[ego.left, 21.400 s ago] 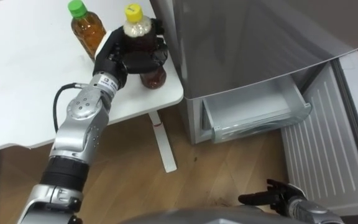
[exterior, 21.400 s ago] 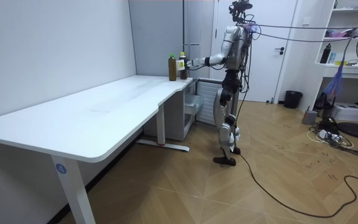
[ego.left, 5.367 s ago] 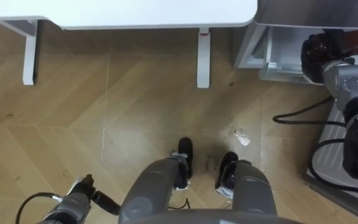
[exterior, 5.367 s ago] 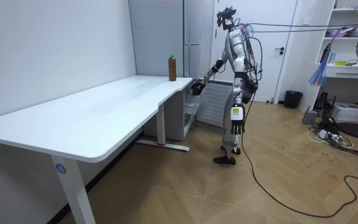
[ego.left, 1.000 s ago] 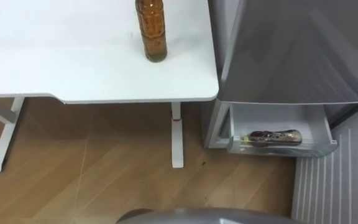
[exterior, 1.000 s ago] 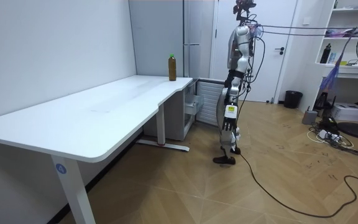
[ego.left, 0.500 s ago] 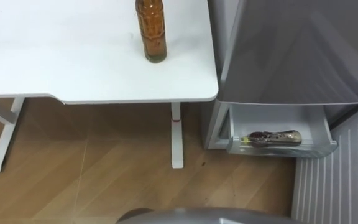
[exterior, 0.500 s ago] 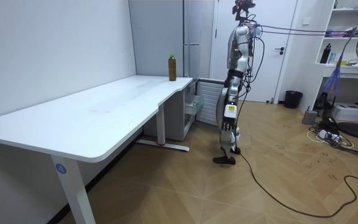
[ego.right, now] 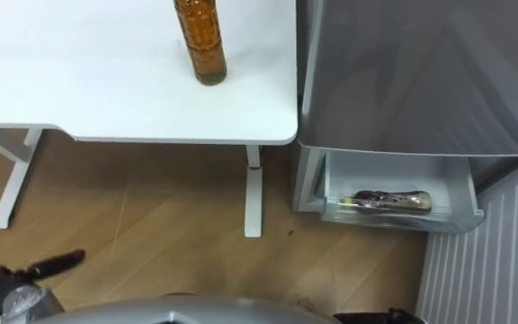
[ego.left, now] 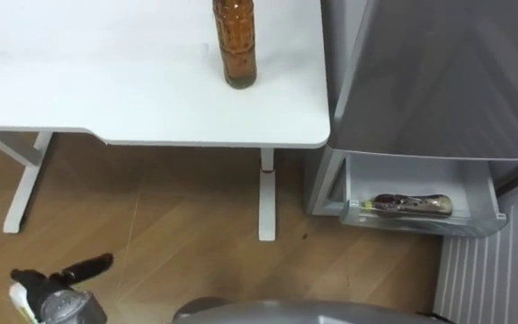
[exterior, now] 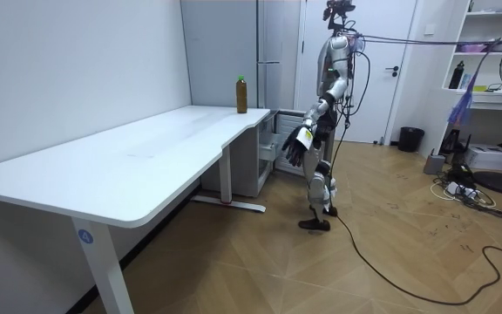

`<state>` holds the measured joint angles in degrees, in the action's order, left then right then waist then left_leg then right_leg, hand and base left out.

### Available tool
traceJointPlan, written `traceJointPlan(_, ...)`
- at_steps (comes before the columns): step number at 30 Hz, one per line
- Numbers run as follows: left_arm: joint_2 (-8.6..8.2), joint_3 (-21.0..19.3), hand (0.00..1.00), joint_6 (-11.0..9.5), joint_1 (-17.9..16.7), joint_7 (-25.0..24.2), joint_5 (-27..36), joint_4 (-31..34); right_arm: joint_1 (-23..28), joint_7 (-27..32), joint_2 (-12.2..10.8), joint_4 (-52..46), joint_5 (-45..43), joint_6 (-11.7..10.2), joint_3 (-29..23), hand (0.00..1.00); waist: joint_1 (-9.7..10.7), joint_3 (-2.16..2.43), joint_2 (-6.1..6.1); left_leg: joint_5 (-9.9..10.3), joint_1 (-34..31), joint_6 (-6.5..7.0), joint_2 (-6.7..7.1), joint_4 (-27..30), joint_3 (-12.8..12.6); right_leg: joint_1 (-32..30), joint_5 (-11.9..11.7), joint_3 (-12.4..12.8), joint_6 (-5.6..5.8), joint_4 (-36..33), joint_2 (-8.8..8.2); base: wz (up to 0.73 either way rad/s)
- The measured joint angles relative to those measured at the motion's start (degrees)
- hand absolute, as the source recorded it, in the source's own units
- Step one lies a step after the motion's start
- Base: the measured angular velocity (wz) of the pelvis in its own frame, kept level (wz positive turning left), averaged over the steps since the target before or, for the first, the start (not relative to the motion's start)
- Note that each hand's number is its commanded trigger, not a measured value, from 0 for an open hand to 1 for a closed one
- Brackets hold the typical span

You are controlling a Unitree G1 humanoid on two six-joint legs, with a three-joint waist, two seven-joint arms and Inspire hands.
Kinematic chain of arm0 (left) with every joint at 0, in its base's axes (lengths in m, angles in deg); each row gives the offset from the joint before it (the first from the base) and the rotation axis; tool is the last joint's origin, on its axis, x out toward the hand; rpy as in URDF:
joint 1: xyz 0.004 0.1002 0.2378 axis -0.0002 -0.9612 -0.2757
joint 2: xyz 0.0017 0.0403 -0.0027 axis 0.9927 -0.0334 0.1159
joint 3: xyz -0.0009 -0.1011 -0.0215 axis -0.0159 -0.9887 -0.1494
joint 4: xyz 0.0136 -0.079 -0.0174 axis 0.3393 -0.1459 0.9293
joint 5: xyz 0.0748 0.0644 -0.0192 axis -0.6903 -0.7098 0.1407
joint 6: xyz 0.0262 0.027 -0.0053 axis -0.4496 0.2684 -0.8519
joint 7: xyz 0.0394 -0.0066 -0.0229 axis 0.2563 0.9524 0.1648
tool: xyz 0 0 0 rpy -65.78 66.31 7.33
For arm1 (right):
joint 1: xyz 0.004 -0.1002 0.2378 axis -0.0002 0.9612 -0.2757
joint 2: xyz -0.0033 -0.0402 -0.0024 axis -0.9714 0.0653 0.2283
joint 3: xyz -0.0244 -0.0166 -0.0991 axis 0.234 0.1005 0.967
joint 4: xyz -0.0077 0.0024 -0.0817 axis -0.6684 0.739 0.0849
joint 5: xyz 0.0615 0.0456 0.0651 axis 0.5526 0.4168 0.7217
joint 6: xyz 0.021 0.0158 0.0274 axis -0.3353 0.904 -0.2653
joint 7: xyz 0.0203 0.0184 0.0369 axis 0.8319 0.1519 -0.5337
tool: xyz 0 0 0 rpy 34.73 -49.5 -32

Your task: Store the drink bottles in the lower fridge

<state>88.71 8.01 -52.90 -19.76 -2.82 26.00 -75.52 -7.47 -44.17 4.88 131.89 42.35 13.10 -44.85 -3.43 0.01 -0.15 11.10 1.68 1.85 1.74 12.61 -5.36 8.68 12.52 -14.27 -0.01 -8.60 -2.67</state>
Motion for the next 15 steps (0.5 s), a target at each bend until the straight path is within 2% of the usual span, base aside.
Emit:
traceJointPlan(4,0.03,-0.3,0.00,-2.7,0.1,5.6,-0.7,11.1,0.6,0.1,0.1,-0.6,-1.2,-0.7,0.2,0.00,-0.1,0.01,-0.16,0.0,-0.5,0.00,0.09,-0.1,0.2,-0.6,0.0,0.2,0.00,0.0,0.05,-0.01)
traceJointPlan(7,0.12,-0.4,0.00,-3.9,0.1,7.6,-0.7,17.9,0.9,-0.2,0.1,-0.6,-1.7,-0.9,0.1,0.00,-0.1,0.11,-0.12,0.0,-0.1,0.00,0.11,-0.4,0.2,-0.5,0.0,0.2,0.00,0.0,0.02,-0.04)
traceJointPlan(10,0.12,-0.3,0.00,-4.6,0.0,8.2,-0.9,25.1,1.4,-0.7,0.1,-1.3,-2.6,-0.9,0.0,0.00,-0.1,0.19,-0.35,0.0,0.0,0.00,0.10,-0.6,0.2,-0.5,0.0,0.2,0.00,-0.1,0.04,-0.01)
traceJointPlan(13,0.21,0.0,0.00,-5.8,0.0,8.5,-2.9,29.4,1.8,-0.6,0.0,-2.6,-4.6,-1.6,0.1,0.00,0.1,0.07,-0.09,0.0,0.1,0.00,0.05,-0.7,0.6,-0.4,0.0,0.0,0.00,-0.1,0.06,0.00)
traceJointPlan(15,0.40,0.9,0.00,-6.4,0.0,8.6,-2.9,32.2,1.8,-0.6,0.0,-2.7,-5.1,-2.0,0.1,0.00,0.0,0.15,-0.24,0.0,0.1,0.00,0.05,-0.8,0.7,-0.5,0.0,0.0,0.00,-0.1,0.07,0.03)
